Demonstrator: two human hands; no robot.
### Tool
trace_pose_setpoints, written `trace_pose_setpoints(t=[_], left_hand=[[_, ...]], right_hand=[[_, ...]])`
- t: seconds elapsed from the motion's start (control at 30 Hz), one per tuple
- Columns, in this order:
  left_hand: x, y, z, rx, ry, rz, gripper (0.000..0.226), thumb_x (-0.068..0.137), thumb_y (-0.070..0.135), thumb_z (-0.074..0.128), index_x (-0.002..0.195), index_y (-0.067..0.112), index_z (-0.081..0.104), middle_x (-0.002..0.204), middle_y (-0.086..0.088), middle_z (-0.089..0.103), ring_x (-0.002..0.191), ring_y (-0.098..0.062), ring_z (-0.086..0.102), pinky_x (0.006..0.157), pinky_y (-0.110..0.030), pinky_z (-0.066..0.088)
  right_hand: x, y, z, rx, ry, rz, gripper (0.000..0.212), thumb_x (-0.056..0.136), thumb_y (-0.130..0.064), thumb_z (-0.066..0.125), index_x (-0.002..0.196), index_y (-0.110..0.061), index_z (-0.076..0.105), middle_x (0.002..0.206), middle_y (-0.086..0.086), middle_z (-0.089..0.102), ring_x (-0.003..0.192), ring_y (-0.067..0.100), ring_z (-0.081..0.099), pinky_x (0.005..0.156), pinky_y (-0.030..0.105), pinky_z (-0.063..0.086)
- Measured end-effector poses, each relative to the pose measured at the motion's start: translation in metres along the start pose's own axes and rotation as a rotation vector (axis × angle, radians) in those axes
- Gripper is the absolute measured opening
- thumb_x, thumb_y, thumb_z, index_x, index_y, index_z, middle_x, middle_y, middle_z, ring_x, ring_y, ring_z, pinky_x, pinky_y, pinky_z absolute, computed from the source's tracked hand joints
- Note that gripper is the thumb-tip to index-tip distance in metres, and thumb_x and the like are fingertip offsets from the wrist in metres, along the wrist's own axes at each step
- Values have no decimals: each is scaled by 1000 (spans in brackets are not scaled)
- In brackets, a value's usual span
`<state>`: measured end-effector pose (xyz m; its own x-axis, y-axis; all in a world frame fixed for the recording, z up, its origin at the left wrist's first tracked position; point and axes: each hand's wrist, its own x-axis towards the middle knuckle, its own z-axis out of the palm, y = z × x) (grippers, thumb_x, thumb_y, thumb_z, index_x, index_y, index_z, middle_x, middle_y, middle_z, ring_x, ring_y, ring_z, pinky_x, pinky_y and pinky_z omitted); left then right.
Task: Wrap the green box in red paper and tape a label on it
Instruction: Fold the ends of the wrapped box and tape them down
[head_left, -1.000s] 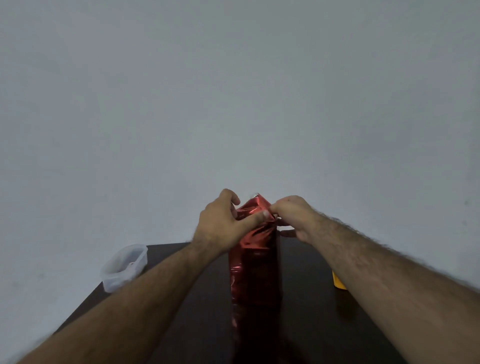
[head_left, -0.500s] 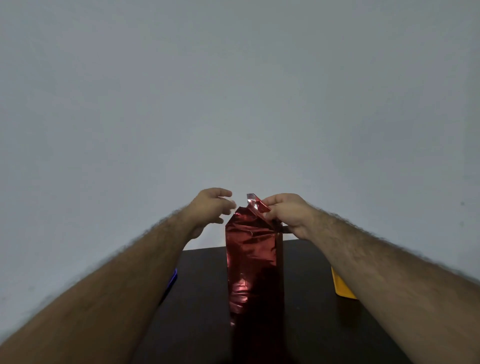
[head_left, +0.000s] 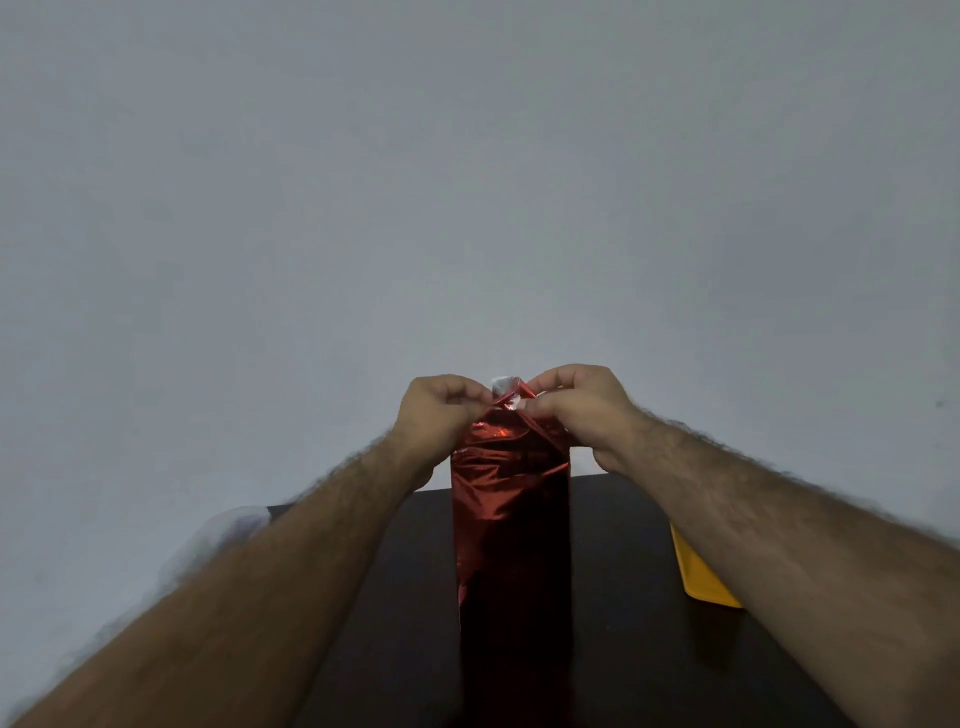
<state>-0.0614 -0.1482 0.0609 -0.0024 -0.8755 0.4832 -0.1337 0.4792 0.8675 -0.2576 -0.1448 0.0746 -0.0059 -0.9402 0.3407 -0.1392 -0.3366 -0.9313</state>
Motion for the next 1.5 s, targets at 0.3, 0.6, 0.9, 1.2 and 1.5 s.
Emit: trace_pose_setpoints(t=[0.3, 0.6, 0.9, 1.2, 1.5], left_hand=[[-5, 10, 1, -65, -90, 49, 14, 89, 5, 73, 90, -8, 78, 88, -19, 78, 80, -24, 73, 76, -36, 57], [-5, 20, -10, 152, -299, 50, 24, 87, -2, 80, 111, 4, 80, 98, -15, 81, 94, -30, 79, 90, -39, 64], [-8, 26, -2, 377, -149, 175, 13, 81, 5, 88, 89, 11, 80, 78, -6, 80, 79, -26, 79, 88, -44, 64], [-15, 33, 0, 310, -120, 126, 14, 82, 2, 86, 88, 5, 75, 75, -16, 75, 69, -25, 72, 81, -57, 62], [-22, 30, 0, 226, -100, 118, 13, 83, 0, 85, 90, 1, 75, 81, -21, 77, 73, -29, 76, 78, -51, 63]], right_hand=[[-1, 4, 1, 18, 11, -82, 18, 78, 4, 85, 84, -11, 78, 77, 3, 78, 66, 13, 72, 56, 24, 54], [-10, 4, -7, 73, -93, -141, 18, 84, 6, 80, 95, -7, 78, 86, 9, 79, 72, 15, 73, 59, 23, 55], [-33, -3, -20, 42, -213, -48, 31, 95, -40, 71, 110, -12, 76, 101, 1, 78, 98, 17, 73, 78, 37, 56], [-53, -5, -9, 48, -199, -106, 21, 108, -35, 53, 112, -25, 71, 117, -2, 74, 111, 16, 69, 81, 33, 54], [-71, 14, -15, -427, -71, -659, 64, 62, -61, 92, 115, -33, 69, 121, -16, 63, 119, 4, 58, 90, 15, 48]])
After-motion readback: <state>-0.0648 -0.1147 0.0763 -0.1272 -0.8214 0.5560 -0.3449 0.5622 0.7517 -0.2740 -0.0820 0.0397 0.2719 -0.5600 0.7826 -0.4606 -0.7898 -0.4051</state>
